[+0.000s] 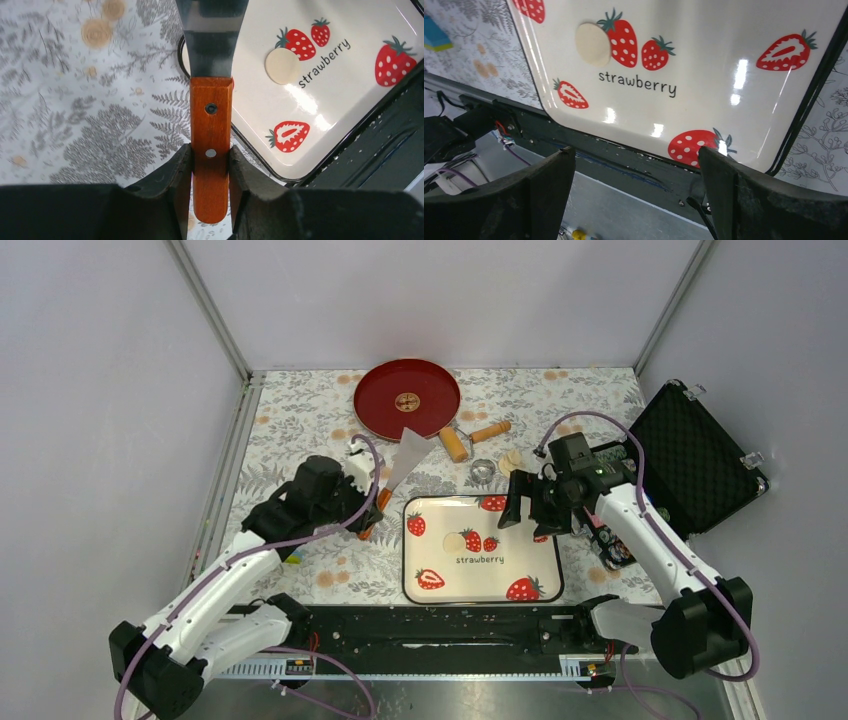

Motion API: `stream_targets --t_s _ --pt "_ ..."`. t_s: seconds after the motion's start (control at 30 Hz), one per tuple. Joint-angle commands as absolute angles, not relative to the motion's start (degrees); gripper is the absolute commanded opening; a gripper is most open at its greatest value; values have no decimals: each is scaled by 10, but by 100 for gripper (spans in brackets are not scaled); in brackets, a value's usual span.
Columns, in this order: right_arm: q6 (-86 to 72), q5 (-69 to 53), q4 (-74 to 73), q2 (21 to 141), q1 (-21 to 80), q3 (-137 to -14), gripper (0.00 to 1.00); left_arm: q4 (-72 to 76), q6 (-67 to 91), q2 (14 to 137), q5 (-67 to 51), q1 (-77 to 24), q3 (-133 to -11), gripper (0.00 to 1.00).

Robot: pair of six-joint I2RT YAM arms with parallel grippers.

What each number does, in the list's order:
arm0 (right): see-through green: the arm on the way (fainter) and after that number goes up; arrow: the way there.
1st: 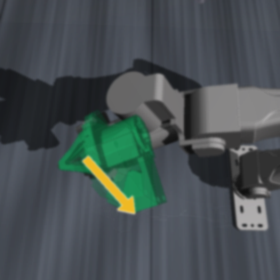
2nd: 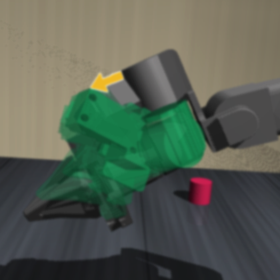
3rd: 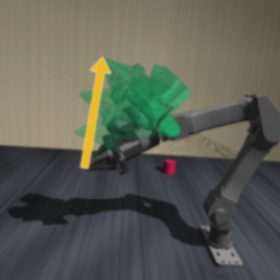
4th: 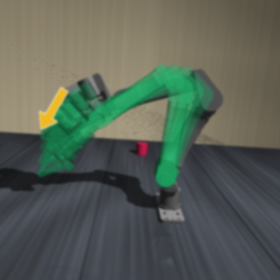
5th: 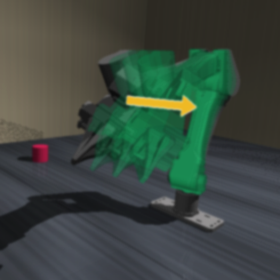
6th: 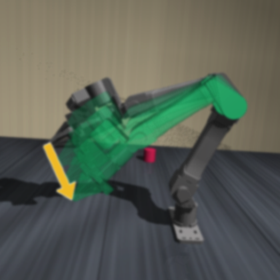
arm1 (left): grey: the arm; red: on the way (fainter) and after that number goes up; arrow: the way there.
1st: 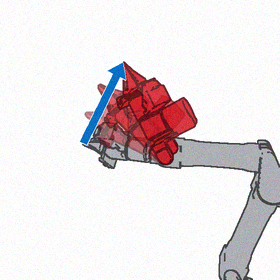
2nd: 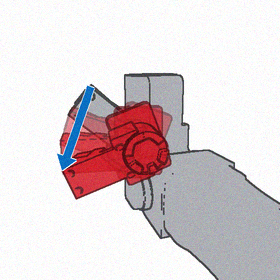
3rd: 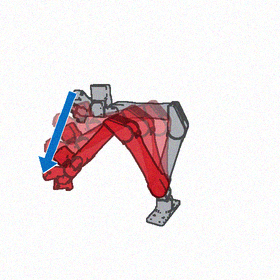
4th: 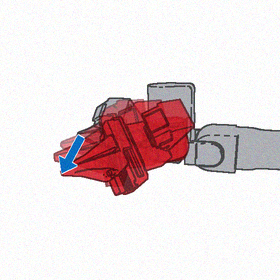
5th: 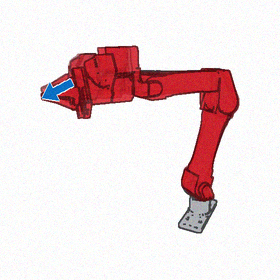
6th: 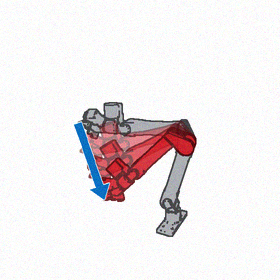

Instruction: Roll out the dumpling wrappers from the dough

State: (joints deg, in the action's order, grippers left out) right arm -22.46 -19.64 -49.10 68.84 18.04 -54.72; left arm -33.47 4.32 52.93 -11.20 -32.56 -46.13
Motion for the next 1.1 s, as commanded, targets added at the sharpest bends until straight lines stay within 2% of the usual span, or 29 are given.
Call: stream_targets --t_s 0.0,0.17,0.53,0.8,1.07 --pt "-213 -247 -507 670 178 -581 99 -317 -103 508 -167 -325 -501 0" --pt "-210 -257 -506 662 178 -588 100 -373 -244 512 -220 -325 -510 0" --pt "-202 -254 -507 674 178 -578 99 -456 -434 515 -172 -325 -498 0" --pt "-197 -220 -507 692 178 -578 100 -505 -483 553 -127 -326 -497 0" --pt "-194 -214 -501 714 178 -570 99 -528 -499 602 -132 -332 -518 0"
